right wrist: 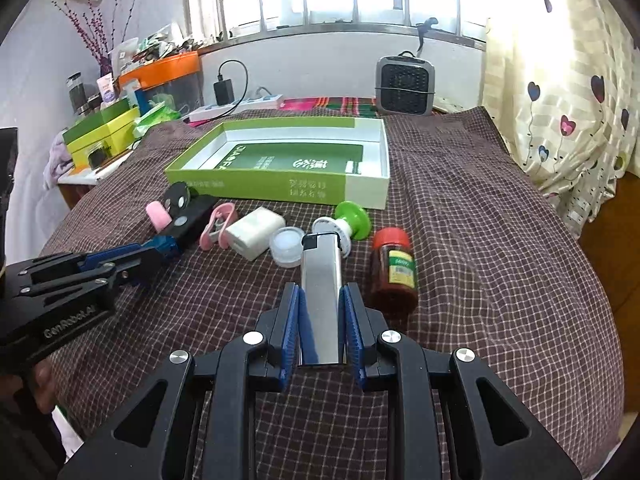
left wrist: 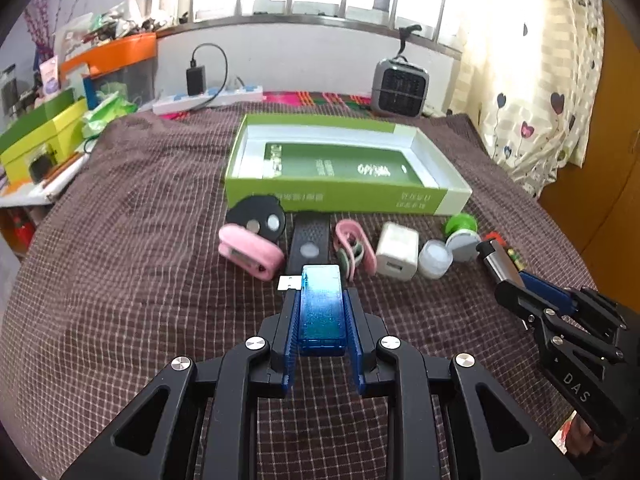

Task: Organize rigid objects
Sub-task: 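Carry the USB stick and lighter in both tools over the green box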

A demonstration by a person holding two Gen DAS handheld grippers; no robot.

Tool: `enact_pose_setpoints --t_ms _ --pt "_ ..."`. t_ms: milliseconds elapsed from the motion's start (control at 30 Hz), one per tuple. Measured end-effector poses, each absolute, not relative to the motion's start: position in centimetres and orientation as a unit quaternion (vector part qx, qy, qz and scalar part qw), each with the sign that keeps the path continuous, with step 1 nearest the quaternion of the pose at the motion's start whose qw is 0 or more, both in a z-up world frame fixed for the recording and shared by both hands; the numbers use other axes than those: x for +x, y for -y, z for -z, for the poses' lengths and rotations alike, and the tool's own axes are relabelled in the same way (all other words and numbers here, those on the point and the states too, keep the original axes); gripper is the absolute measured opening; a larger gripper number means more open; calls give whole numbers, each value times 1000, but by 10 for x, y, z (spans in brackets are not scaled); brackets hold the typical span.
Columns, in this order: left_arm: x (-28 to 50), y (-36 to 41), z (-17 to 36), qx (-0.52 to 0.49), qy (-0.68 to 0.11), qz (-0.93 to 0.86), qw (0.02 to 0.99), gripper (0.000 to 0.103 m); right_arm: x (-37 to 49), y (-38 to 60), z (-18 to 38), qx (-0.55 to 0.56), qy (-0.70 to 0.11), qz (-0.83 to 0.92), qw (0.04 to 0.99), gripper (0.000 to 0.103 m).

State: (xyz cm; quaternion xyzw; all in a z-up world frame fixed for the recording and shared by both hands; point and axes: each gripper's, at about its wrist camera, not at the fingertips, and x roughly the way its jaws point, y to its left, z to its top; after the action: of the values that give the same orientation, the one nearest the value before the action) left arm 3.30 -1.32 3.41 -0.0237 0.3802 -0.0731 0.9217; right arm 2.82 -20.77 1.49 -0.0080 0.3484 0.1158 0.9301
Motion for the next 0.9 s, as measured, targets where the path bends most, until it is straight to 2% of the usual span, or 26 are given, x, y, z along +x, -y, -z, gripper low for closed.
enact_pose_setpoints --t_ms 467,900 --pt "70 9 -65 -27 -357 81 930 21 64 215 -43 -2 -333 -120 935 24" --pt "135 1 -74 -23 -363 81 928 21 130 218 -56 -3 -363 -132 922 24"
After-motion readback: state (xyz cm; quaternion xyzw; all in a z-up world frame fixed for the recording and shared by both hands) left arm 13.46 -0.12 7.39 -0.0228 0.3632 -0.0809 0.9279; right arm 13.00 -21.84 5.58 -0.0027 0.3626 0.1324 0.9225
